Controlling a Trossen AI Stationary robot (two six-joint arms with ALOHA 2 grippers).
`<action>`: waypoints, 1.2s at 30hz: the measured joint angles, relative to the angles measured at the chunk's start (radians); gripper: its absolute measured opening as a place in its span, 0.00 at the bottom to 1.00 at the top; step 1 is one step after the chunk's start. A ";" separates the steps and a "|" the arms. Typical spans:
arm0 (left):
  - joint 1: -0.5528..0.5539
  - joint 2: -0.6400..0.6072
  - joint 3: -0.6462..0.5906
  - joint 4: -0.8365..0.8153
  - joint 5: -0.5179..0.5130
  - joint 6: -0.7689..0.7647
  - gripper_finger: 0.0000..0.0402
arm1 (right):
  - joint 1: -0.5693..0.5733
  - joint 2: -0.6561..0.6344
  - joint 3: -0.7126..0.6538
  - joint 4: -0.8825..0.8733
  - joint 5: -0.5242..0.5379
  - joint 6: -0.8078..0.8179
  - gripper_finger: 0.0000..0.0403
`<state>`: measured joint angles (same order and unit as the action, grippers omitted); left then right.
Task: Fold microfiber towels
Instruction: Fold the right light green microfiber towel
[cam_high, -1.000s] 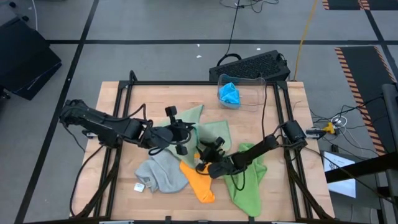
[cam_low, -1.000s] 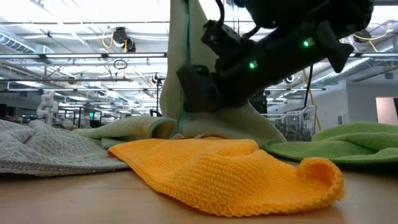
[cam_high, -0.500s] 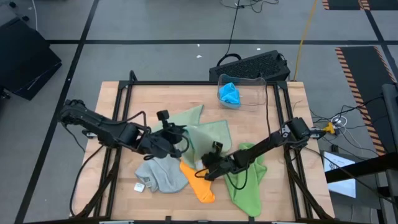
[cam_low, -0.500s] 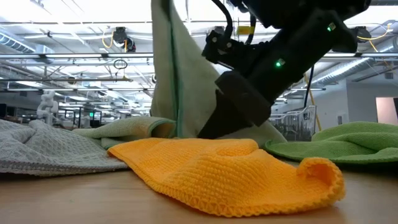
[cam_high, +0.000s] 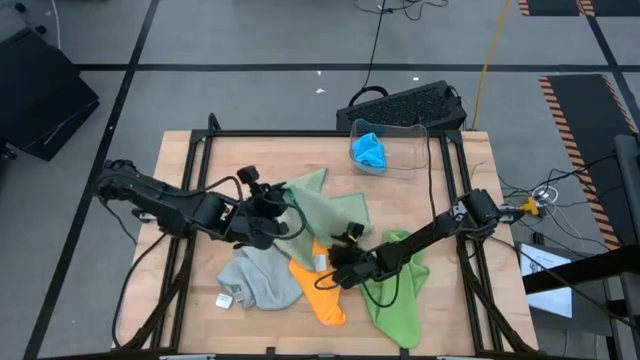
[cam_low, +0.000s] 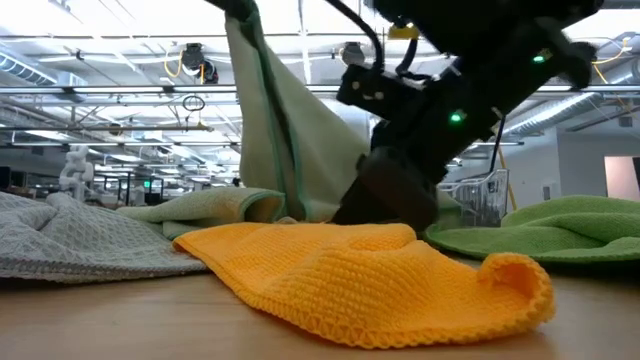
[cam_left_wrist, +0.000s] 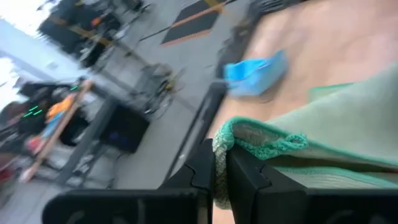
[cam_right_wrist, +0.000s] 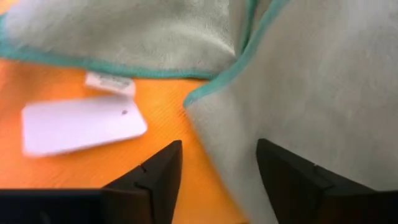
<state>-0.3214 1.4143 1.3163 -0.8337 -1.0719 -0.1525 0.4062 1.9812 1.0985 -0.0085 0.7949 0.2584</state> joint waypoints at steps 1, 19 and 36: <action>0.009 0.000 0.000 -0.019 -0.022 -0.019 0.08 | 0.005 0.000 0.000 -0.010 0.025 0.000 0.50; 0.137 0.000 0.000 -0.120 0.016 -0.066 0.08 | -0.024 -0.004 0.000 -0.104 0.152 -0.176 0.45; 0.143 0.000 -0.026 -0.113 0.103 -0.068 0.08 | -0.119 0.004 0.000 0.221 -0.067 0.042 0.45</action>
<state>-0.1780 1.4143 1.2903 -0.9469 -0.9691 -0.2203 0.2871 1.9850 1.0985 0.2123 0.7279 0.3007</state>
